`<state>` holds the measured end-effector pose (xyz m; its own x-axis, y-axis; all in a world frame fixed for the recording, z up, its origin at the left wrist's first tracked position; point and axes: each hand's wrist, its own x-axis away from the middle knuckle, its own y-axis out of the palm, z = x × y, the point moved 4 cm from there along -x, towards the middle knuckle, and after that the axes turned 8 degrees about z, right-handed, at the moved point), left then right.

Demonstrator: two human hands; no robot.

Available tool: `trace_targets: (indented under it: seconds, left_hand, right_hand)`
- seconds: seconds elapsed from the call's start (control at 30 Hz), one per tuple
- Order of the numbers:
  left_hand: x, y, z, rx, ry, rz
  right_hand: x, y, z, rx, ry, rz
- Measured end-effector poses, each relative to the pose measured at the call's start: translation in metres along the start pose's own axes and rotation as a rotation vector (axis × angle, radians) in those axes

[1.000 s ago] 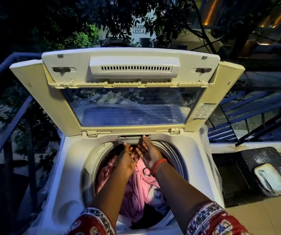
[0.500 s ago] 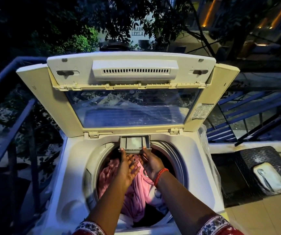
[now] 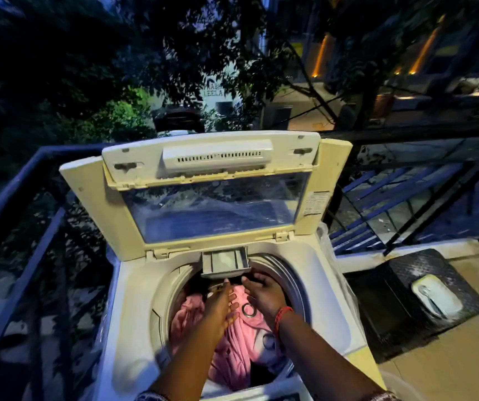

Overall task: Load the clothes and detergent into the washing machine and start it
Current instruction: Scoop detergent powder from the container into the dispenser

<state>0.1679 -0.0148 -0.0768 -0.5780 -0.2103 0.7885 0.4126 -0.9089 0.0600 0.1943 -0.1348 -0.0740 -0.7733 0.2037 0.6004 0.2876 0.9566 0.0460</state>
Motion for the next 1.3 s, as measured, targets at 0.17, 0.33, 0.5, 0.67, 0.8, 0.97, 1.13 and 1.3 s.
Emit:
trace_targets:
  seconds: [0.17, 0.33, 0.5, 0.67, 0.8, 0.97, 1.13, 1.3]
  left_hand:
    - [0.010, 0.028, 0.009, -0.174, 0.176, -0.012]
    - [0.053, 0.104, 0.024, -0.261, 0.350, -0.143]
    - [0.085, 0.198, 0.010, -0.557, 0.631, -0.217]
    - [0.123, 0.292, -0.024, -0.764, 0.818, -0.335]
    - [0.132, 0.357, -0.057, -0.878, 0.876, -0.409]
    - [0.120, 0.430, -0.096, -0.993, 0.900, -0.467]
    - [0.091, 0.496, -0.126, -1.073, 0.877, -0.458]
    - [0.052, 0.551, -0.152, -1.120, 0.900, -0.419]
  right_hand:
    - [0.034, -0.045, -0.037, 0.260, -0.326, 0.068]
    - [0.055, -0.117, -0.073, 0.394, -0.521, 0.249]
    - [0.068, -0.203, -0.096, 0.411, -0.588, 0.433]
    - [0.061, -0.300, -0.098, 0.488, -0.591, 0.598]
    - [0.046, -0.379, -0.087, 0.499, -0.539, 0.687]
    - [0.014, -0.463, -0.069, 0.510, -0.481, 0.738]
    - [-0.029, -0.531, -0.049, 0.479, -0.401, 0.756]
    - [-0.081, -0.587, -0.032, 0.431, -0.321, 0.779]
